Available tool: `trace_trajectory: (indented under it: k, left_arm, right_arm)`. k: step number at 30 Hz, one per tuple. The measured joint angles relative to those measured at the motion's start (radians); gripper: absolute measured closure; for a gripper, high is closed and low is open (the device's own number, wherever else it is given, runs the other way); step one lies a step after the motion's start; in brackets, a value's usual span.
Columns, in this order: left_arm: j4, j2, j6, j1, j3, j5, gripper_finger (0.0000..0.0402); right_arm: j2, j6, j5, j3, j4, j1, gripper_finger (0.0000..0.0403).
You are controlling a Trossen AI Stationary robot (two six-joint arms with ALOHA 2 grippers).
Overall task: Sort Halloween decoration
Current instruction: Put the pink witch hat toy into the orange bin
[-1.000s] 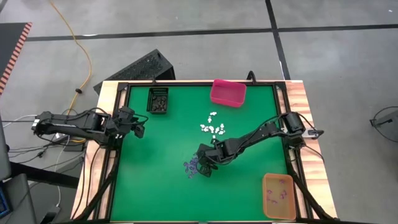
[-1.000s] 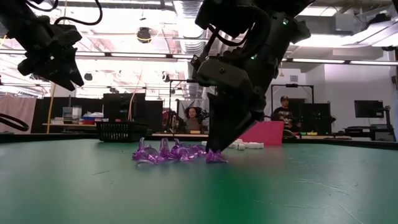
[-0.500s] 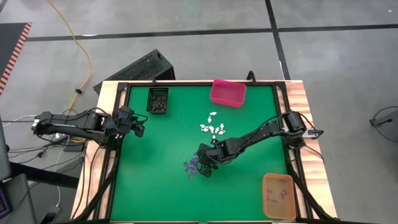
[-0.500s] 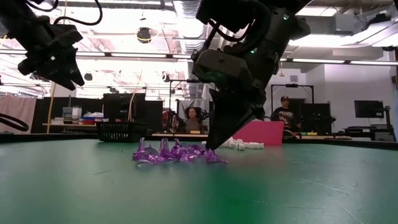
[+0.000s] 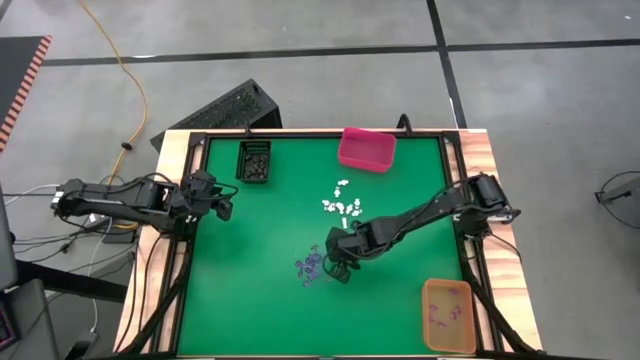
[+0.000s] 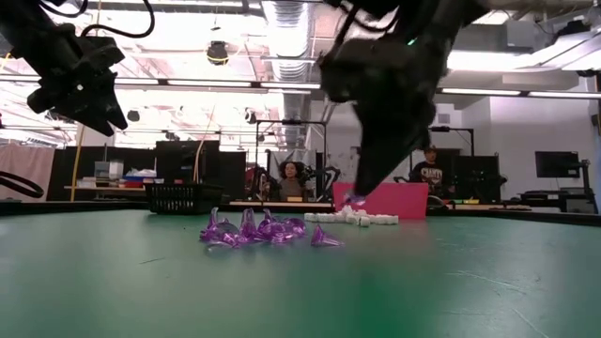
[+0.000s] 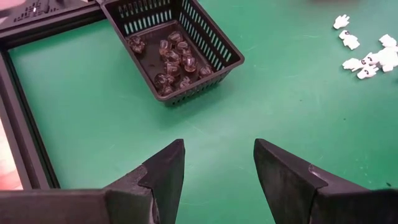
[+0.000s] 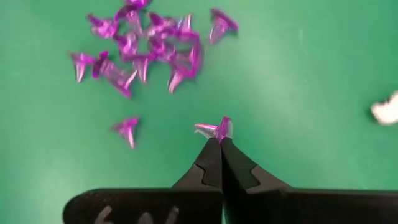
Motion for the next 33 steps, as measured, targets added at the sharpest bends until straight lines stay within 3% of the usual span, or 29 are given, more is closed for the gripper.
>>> trace_trajectory:
  k: [10,22,33]
  left_arm:
    - [0.0,0.0,0.0,0.0,0.0,0.0,0.0219]
    - [0.0,0.0,0.0,0.0,0.0,0.0,0.0219]
    - [0.0,0.0,-0.001,0.0,0.0,0.0,0.0219]
  right_arm:
    - [-0.149,0.179,-0.015,0.002,-0.267,0.104,0.0389]
    - [-0.303,0.589,-0.054,0.003,-0.615,0.364,0.0389]
    - [-0.324,0.995,-0.198,0.003,-0.688,0.649,0.0389]
